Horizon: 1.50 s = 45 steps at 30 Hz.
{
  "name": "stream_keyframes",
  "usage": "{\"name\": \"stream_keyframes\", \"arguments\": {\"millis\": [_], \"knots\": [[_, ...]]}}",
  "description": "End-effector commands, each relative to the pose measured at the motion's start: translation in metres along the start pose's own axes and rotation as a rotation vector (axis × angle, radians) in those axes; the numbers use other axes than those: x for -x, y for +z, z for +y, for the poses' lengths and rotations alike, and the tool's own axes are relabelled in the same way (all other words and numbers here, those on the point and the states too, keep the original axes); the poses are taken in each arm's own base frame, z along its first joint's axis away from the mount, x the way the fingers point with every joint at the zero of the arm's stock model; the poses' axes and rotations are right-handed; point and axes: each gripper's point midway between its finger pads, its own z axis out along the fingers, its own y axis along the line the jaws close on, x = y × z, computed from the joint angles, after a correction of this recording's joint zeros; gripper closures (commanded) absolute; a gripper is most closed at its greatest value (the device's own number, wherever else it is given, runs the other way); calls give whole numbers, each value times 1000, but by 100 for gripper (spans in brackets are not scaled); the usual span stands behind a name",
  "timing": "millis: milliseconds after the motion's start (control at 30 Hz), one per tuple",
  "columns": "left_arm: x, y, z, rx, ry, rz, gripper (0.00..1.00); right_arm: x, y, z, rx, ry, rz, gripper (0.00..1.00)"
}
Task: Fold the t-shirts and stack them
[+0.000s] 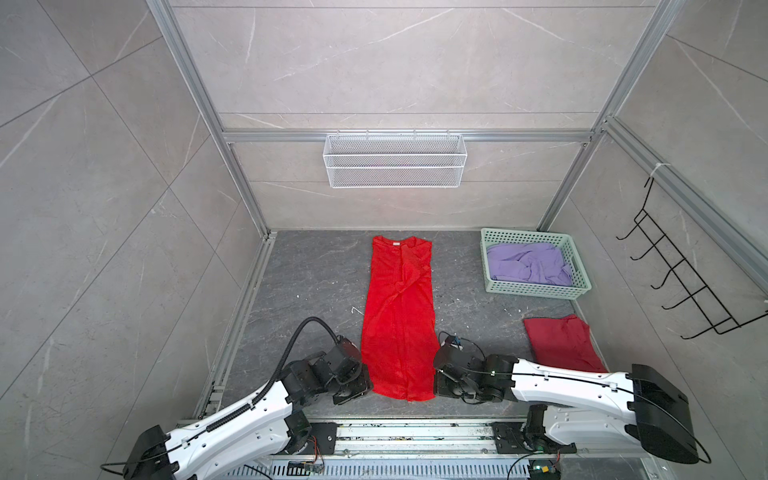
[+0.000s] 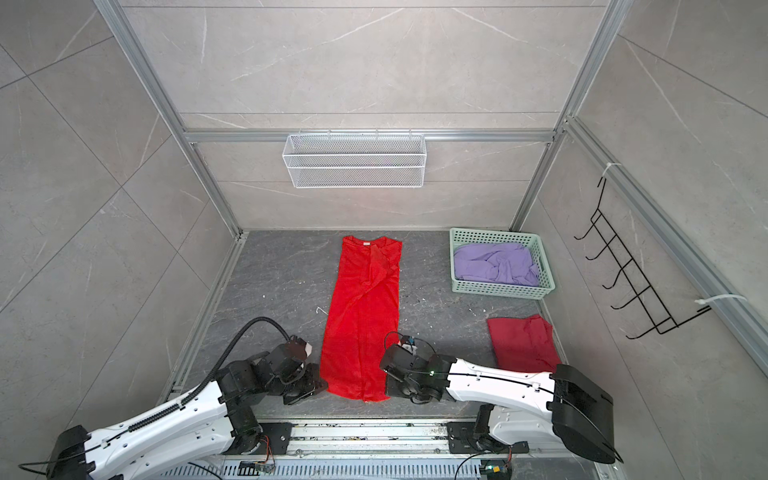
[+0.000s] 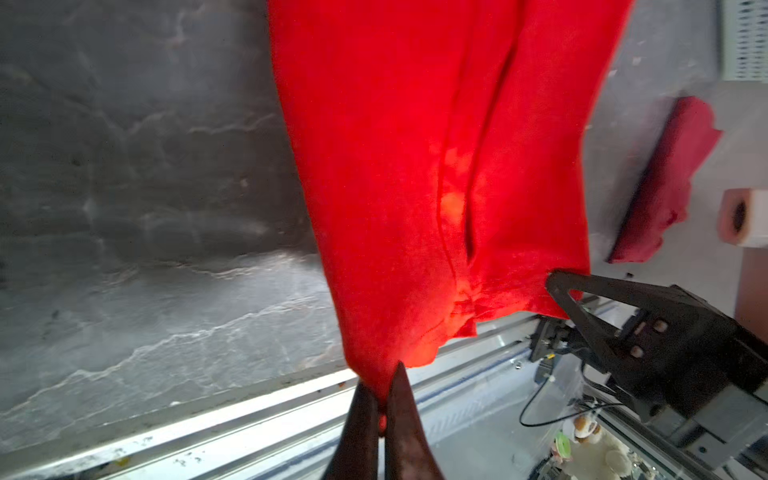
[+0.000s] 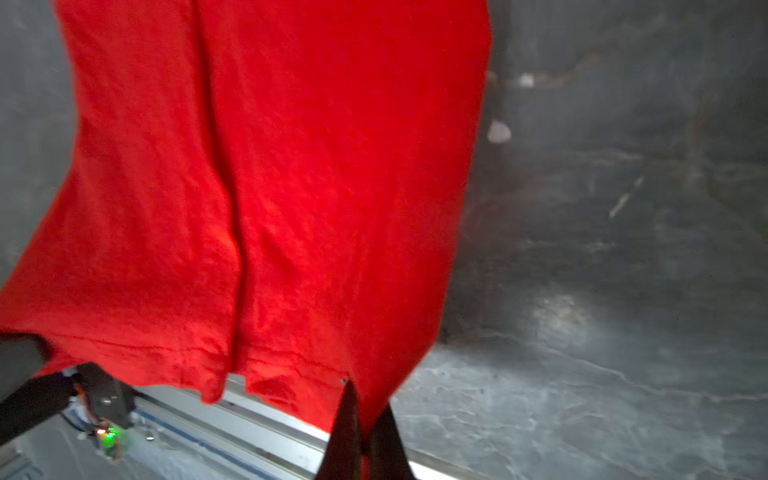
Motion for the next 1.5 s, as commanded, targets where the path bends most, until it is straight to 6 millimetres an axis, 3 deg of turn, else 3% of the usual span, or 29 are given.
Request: {"name": "stream_keyframes", "arguments": {"millis": [0,100,233,400,600,867,1133,1267,1367,1400,1467], "knots": [[23,-17,-17,32,118,-85,100,39,-14,9,-19,54,-191,99],[46,-20,-31,65,172,-139,100,70,-18,22,-13,75,-289,98],[84,-12,-44,40,172,-162,100,111,-15,24,-72,96,-370,98],[141,4,-44,9,125,-205,100,155,8,27,-63,129,-359,98],[194,28,-49,-28,125,-179,100,198,42,7,-126,186,-344,97],[228,72,-43,-42,94,-80,100,228,85,-5,-118,239,-275,97],[253,80,-36,-74,35,-86,100,251,92,-12,-68,270,-255,95],[267,82,-34,-76,15,-83,100,263,104,-6,-11,266,-179,84],[281,81,-31,-71,-6,-91,80,279,101,-4,56,291,-198,51],[287,79,-34,-87,-9,-95,73,287,96,-4,75,299,-218,47],[300,74,-34,-98,-28,-113,69,306,80,-4,111,315,-268,44]]}}
